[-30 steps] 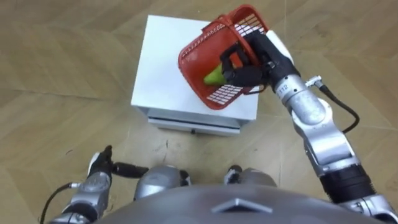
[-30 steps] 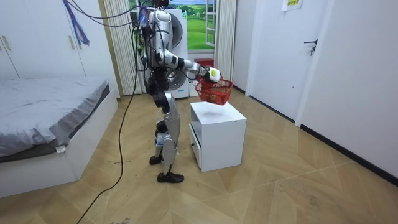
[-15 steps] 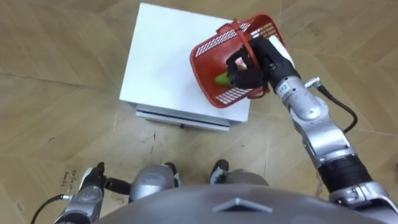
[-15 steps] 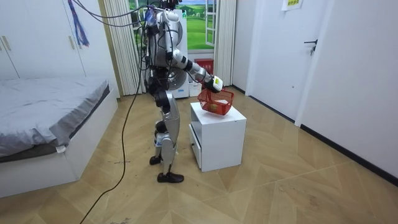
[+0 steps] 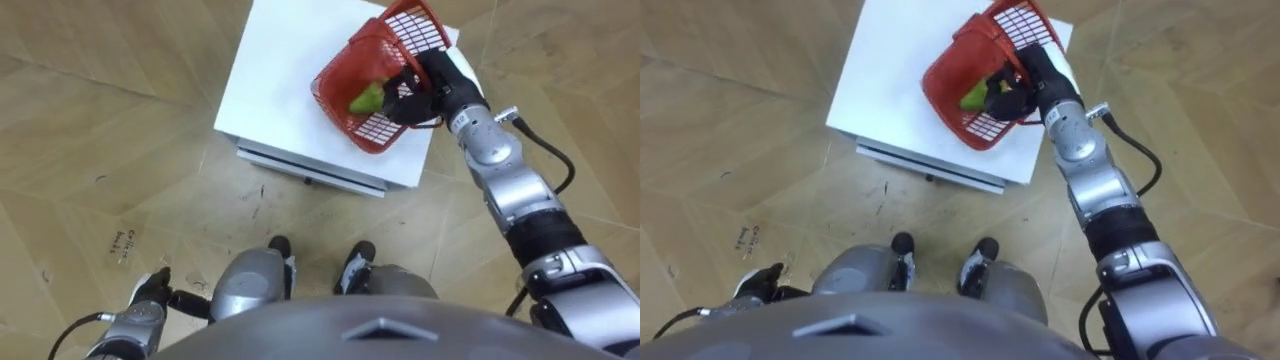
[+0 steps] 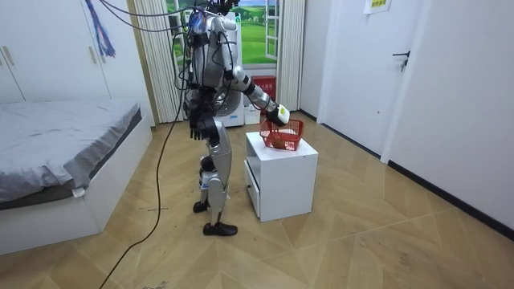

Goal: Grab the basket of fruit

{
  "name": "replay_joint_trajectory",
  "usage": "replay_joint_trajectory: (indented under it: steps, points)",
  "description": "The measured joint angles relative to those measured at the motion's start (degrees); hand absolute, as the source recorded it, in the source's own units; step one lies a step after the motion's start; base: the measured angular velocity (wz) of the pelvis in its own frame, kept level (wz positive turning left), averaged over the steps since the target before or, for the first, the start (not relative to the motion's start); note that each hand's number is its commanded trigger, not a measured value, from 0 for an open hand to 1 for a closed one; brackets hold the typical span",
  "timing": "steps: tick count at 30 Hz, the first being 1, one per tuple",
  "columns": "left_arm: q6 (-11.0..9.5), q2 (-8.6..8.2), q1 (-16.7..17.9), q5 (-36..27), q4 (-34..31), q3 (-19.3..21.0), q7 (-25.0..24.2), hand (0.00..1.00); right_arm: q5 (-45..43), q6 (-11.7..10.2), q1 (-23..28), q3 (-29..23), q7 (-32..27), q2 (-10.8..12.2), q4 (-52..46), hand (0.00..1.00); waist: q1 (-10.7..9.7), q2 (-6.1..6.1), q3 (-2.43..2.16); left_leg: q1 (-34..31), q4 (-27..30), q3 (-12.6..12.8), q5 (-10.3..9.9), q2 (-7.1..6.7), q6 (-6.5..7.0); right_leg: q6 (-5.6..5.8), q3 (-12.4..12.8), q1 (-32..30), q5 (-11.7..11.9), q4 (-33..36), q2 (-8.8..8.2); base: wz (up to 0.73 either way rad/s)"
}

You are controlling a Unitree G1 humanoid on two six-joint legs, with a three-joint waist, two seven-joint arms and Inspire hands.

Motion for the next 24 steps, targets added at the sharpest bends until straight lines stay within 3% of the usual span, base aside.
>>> replay_joint_trajectory:
  steps: [11,18,24]
  points:
    - [0.3,-0.06,-0.1,-0.1,1.0,-0.1,-0.2,0.0,2.1,-0.1,-0.4,0.2,0.0,0.7,2.5,0.0,1.2,-0.43,0.21,-2.4,0.6,-0.3,0.0,-0.02,0.0,-0.1,-0.6,-1.9,0.2,-0.1,-0.06,0.0]
    - [0.4,-0.35,-0.1,0.2,1.1,-0.1,-0.8,0.0,1.3,-0.1,-0.4,0.3,-0.1,1.5,1.7,0.0,1.2,-1.32,0.39,-2.9,1.1,-0.6,0.0,-0.09,0.0,-0.1,-1.4,-2.0,0.2,0.0,-0.33,0.02]
    - [0.4,-0.53,-0.2,1.2,1.2,0.1,-1.2,0.0,0.5,-0.1,-0.4,0.3,0.0,2.4,1.3,0.0,1.3,-1.36,0.43,-3.0,1.8,-0.5,0.0,-0.1,0.0,-0.1,-2.0,-1.4,0.2,0.0,-0.5,0.06]
